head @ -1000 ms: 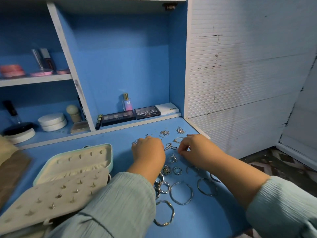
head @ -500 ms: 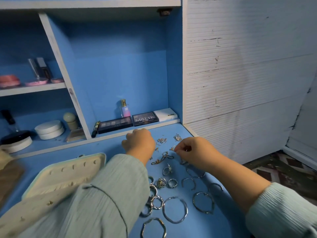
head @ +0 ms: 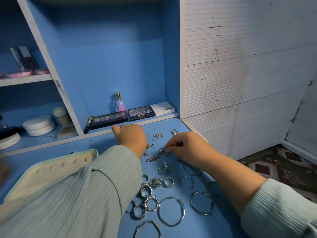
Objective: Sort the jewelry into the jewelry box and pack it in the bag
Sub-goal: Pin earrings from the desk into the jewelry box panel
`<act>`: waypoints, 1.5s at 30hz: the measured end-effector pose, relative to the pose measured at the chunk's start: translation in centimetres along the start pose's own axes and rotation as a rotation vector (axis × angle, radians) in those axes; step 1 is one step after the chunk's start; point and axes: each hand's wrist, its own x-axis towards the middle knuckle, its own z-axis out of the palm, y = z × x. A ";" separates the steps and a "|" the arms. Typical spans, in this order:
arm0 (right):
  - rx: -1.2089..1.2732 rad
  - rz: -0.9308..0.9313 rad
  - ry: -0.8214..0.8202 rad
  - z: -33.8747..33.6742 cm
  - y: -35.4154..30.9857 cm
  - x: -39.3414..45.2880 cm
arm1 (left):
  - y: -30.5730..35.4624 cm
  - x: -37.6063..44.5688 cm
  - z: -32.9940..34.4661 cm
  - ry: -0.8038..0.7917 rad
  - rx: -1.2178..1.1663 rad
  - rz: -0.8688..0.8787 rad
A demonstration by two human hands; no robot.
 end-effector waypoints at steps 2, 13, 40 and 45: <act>0.009 0.006 0.001 -0.1 -0.1 0.0 | 0.1 0.0 -0.1 0.003 0.011 -0.008; 0.044 0.033 0.007 -0.1 -0.2 0.0 | -1.2 3.1 -0.1 -0.237 -0.009 -0.080; 0.135 0.073 0.034 -1.4 -2.7 -1.9 | 0.6 -0.5 -2.8 -0.211 -0.171 -0.051; 0.187 0.093 0.025 -1.3 -5.6 -4.5 | -1.0 -4.4 -5.3 -0.209 -0.304 -0.034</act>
